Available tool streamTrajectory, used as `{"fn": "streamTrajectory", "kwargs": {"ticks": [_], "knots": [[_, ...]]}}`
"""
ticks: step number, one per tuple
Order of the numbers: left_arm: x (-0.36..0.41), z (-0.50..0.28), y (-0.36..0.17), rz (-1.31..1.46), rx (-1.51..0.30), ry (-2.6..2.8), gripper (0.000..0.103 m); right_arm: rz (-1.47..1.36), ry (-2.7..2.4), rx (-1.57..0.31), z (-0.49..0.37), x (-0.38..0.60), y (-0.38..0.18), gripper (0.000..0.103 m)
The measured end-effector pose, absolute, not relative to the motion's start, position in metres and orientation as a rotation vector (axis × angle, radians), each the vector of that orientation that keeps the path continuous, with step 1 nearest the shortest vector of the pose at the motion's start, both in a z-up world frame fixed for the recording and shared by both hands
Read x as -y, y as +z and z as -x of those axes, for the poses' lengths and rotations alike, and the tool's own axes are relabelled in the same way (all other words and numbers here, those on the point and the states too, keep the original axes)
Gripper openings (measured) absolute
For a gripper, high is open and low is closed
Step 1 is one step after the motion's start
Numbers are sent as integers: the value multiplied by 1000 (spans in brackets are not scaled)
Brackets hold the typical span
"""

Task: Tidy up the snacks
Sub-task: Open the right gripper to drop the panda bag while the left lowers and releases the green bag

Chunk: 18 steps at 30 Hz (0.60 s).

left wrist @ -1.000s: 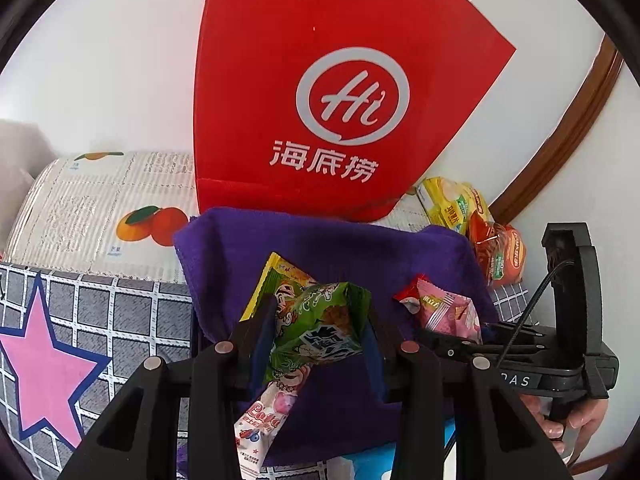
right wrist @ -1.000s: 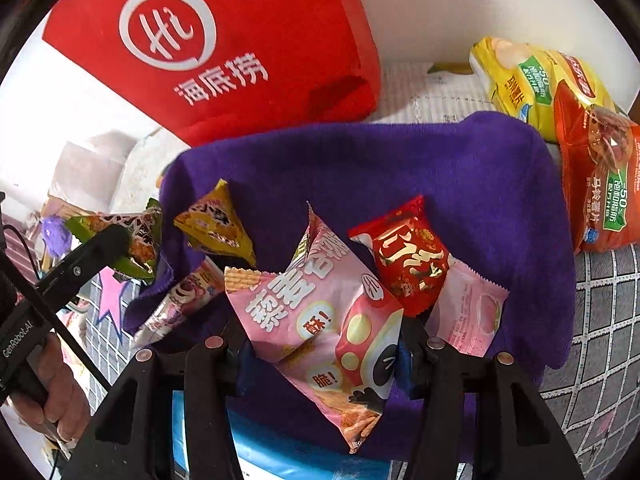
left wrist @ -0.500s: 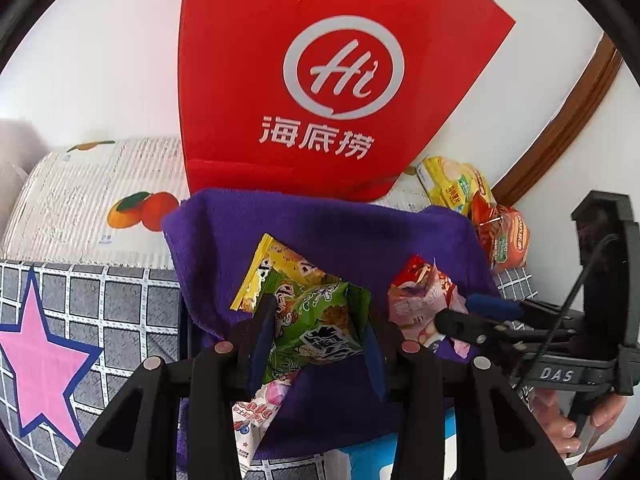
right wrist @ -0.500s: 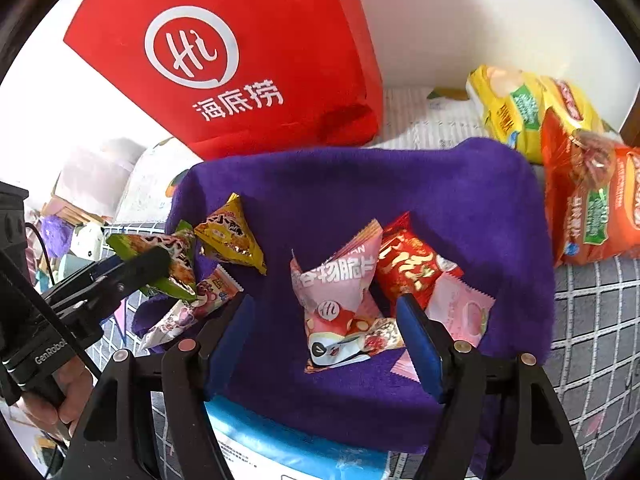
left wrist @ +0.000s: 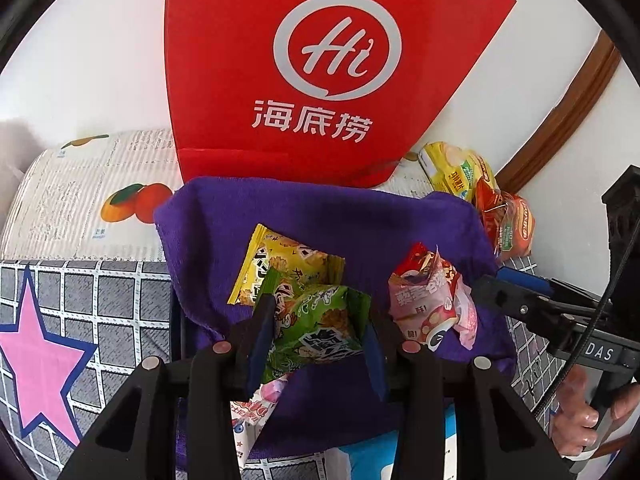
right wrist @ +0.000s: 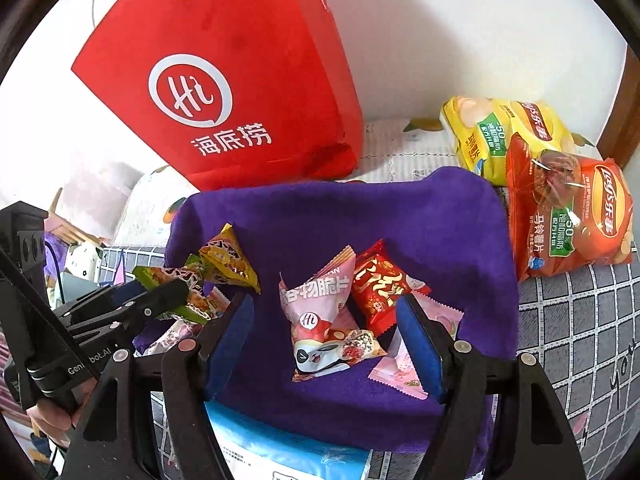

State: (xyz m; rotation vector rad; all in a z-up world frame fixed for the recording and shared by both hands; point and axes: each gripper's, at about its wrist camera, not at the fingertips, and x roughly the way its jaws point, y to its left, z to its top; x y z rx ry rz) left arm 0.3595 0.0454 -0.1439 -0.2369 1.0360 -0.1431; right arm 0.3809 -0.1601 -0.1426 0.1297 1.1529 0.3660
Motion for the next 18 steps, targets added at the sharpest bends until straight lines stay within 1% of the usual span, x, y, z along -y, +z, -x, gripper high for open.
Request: {"fn": "streamTrajectory", "kwargs": {"ticks": [2, 4, 11, 13, 18], "knots": [[-46, -361, -145, 240, -1045, -139, 40, -126, 365, -1153, -381, 160, -142, 73], [-47, -361, -146, 245, -1048, -138, 45, -116, 360, -1150, -380, 159, -142, 73], [-48, -357, -139, 236, -1013, -142, 47, -97, 370, -1142, -377, 155, -138, 73], [-48, -356, -135, 234, -998, -146, 50, -93, 374, -1134, -376, 155, -136, 73], [-45, -350, -122, 222, -951, -157, 54, -67, 360, -1082, -370, 156, -123, 73]]}}
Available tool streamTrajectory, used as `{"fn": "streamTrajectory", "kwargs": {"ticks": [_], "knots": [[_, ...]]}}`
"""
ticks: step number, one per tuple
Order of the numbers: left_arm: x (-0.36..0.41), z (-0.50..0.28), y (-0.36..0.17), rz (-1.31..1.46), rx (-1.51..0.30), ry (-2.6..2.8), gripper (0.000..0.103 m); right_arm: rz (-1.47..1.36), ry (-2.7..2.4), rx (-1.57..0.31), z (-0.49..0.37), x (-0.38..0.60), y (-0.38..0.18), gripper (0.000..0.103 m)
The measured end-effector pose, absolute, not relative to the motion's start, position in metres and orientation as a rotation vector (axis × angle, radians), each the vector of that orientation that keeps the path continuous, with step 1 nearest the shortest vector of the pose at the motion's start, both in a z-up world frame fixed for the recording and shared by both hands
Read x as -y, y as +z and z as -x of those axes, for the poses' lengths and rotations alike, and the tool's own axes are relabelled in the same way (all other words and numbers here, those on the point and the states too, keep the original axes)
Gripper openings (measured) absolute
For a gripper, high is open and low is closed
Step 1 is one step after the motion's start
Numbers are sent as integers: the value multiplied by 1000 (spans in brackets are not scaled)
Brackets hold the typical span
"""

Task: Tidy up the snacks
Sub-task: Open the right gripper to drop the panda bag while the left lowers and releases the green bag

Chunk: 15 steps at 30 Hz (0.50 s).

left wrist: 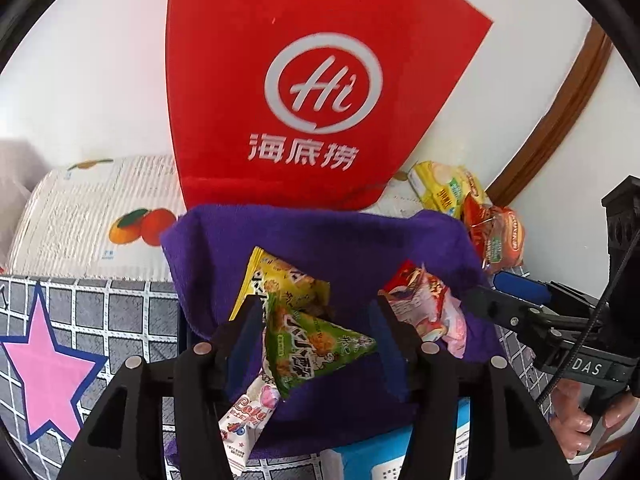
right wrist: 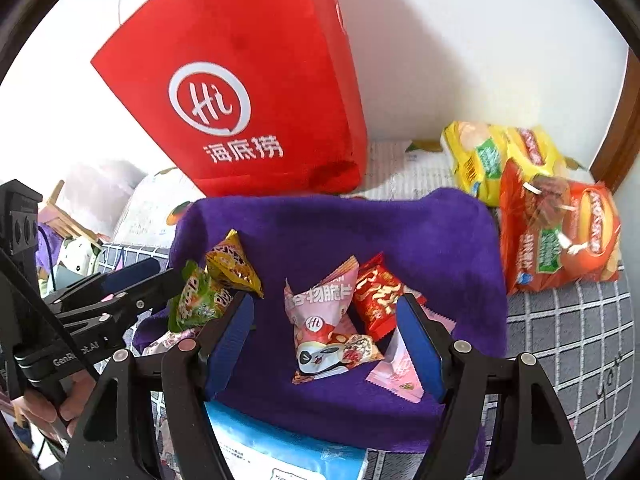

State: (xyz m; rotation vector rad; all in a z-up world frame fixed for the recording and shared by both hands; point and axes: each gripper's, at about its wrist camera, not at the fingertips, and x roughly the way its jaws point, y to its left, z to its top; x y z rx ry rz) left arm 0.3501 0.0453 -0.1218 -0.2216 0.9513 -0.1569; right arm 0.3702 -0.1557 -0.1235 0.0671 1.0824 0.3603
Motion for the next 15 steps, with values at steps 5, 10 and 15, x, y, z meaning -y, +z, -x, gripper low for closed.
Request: {"fn": "streamTrajectory", "kwargs": {"ticks": [5, 10, 15], "knots": [[-42, -346, -112, 217, -935, -165, 55, -72, 340, -1024, -363, 161, -107, 73], [-39, -341, -106, 207, -927, -158, 55, -85, 315, -966, -346, 171, -90, 73], [-34, -334, -99, 209, -916, -175, 55, -21, 242, -975, -318, 191, -94, 67]]}}
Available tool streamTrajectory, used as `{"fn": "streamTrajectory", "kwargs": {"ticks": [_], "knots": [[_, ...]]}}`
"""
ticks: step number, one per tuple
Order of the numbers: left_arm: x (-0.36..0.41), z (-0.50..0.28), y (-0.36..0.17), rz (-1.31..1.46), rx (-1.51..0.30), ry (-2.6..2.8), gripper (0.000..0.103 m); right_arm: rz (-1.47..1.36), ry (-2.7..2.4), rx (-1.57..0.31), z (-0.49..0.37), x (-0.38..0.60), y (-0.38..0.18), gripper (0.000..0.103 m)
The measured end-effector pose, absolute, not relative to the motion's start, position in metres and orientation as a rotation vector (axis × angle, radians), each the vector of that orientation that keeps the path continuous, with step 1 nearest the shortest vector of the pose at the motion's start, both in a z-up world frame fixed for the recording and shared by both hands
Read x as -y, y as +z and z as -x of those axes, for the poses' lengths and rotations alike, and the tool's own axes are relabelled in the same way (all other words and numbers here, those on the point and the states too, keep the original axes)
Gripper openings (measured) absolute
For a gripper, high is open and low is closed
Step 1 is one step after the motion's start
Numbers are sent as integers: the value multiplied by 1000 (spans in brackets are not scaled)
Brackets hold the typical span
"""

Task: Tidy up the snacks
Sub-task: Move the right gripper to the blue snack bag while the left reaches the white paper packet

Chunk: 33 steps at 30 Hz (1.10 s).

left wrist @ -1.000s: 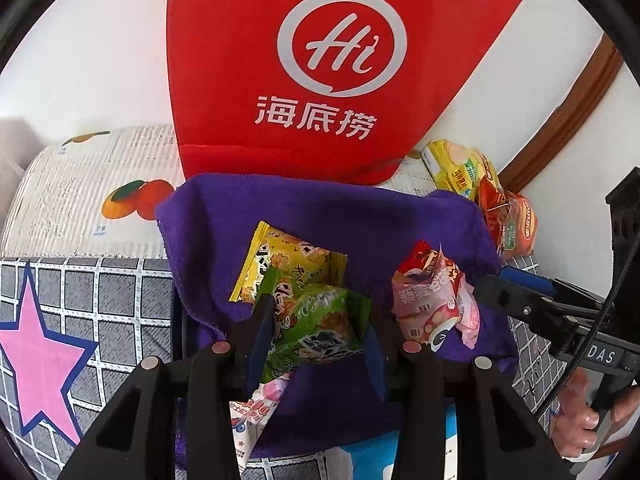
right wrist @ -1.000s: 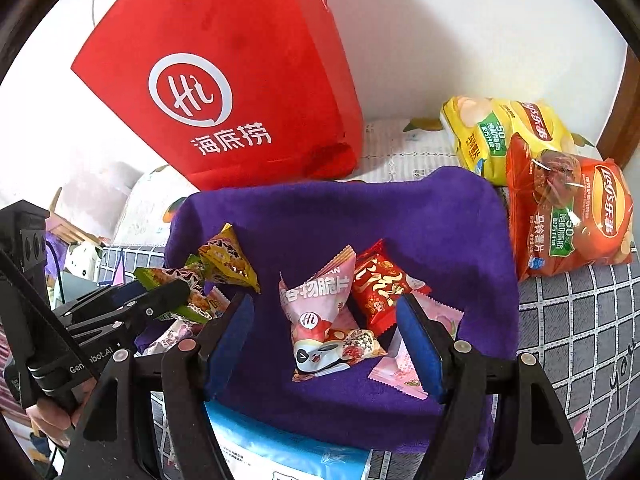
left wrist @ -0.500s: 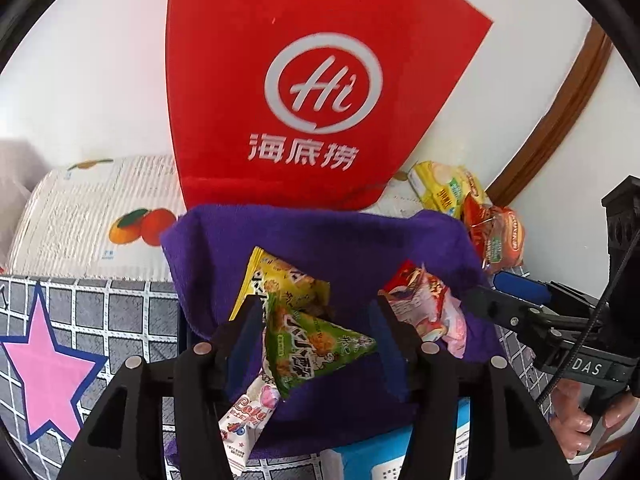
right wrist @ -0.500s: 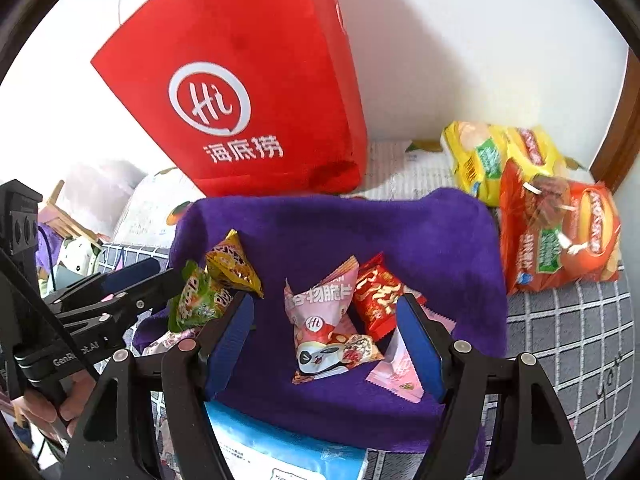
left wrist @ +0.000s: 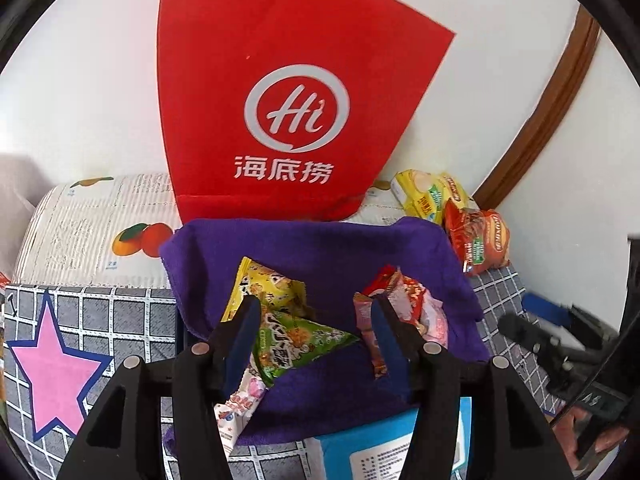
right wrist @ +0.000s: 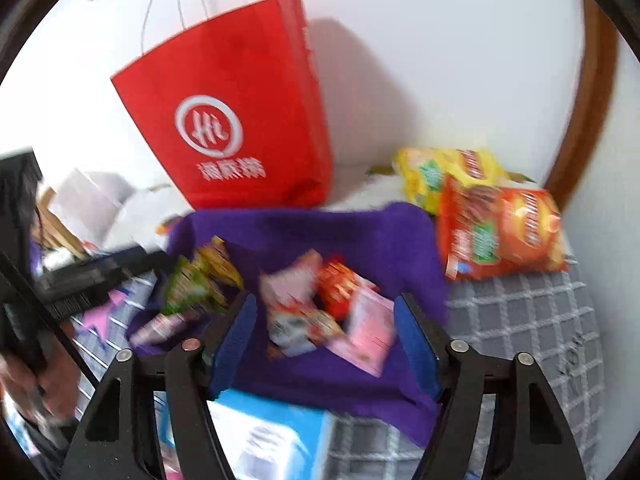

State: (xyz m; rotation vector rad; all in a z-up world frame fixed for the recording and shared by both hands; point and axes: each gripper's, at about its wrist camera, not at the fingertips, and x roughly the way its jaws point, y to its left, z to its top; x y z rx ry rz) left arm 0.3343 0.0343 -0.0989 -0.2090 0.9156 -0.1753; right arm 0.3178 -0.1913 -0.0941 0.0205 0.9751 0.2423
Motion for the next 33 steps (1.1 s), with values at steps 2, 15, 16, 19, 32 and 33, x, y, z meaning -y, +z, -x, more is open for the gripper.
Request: {"fn": "streamTrajectory", "kwargs": {"ticks": [2, 15, 16, 19, 32, 33], "knots": [[-31, -329, -93, 206, -902, -186, 55, -21, 198, -979, -303, 209, -98, 63], [-7, -293, -58, 174, -828, -250, 55, -124, -28, -1051, -193, 319, -157, 58], [-5, -288, -55, 171, -823, -249, 55, -134, -26, -1053, -188, 322, -162, 58], [-3, -273, -57, 165, -835, -264, 56, -133, 2, -1049, -178, 323, -175, 58], [-48, -208, -100, 142, -920, -162, 56, -5, 24, -1050, -160, 290, -214, 45], [-51, -204, -105, 148, -928, -158, 56, -13, 19, -1047, -158, 290, -213, 44]]}}
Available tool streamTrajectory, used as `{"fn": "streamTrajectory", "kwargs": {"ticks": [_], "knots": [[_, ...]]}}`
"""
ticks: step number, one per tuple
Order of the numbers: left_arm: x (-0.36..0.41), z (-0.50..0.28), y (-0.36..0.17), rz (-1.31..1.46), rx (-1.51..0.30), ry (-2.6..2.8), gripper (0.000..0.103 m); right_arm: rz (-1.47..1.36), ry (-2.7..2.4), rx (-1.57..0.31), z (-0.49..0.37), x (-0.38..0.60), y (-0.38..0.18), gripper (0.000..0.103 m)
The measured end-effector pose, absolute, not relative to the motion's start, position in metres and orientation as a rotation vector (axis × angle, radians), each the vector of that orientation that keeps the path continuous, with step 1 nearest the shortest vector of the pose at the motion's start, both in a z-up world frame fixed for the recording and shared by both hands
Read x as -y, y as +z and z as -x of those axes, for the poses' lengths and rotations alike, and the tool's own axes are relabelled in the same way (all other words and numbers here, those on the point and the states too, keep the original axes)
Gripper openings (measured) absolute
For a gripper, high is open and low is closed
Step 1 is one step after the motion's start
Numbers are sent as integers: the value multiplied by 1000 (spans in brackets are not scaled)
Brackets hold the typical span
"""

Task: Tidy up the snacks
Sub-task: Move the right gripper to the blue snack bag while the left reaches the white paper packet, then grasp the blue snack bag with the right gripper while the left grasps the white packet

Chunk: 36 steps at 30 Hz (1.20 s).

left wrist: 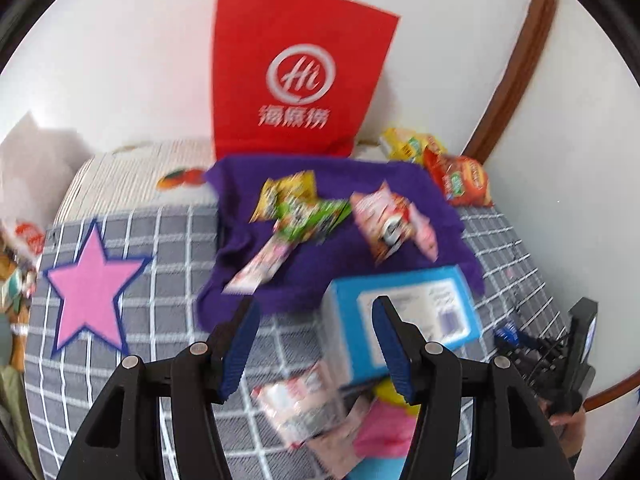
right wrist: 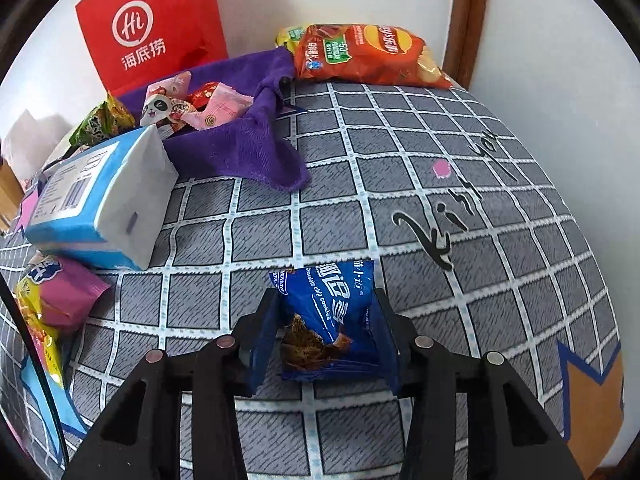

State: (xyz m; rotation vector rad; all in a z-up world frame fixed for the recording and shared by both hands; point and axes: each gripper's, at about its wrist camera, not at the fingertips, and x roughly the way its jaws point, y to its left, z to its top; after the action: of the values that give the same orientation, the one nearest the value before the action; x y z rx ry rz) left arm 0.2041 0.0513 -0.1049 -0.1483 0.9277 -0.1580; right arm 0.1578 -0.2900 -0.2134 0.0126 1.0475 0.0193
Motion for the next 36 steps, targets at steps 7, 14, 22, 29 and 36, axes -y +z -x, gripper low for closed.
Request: {"fn": "streamTrajectory", "kwargs": {"ticks": [7, 14, 22, 29, 36], "knots": [[-57, -180, -141, 174, -999, -149, 56, -124, 92, -1026, -141, 275, -200, 44], [-55, -169, -179, 210, -1078, -147, 56, -110, 130, -1016, -130, 241, -209, 45], [-39, -176, -199, 191, -1105, -161, 56, -70, 91, -944, -125, 235, -213, 45], [-20, -183, -208, 93, -1082, -107, 62, -47, 78, -937, -125, 234, -214, 46], [-9, -184, -212, 4, -1044, -60, 63, -59, 95, -937, -125, 235, -214, 49]]}}
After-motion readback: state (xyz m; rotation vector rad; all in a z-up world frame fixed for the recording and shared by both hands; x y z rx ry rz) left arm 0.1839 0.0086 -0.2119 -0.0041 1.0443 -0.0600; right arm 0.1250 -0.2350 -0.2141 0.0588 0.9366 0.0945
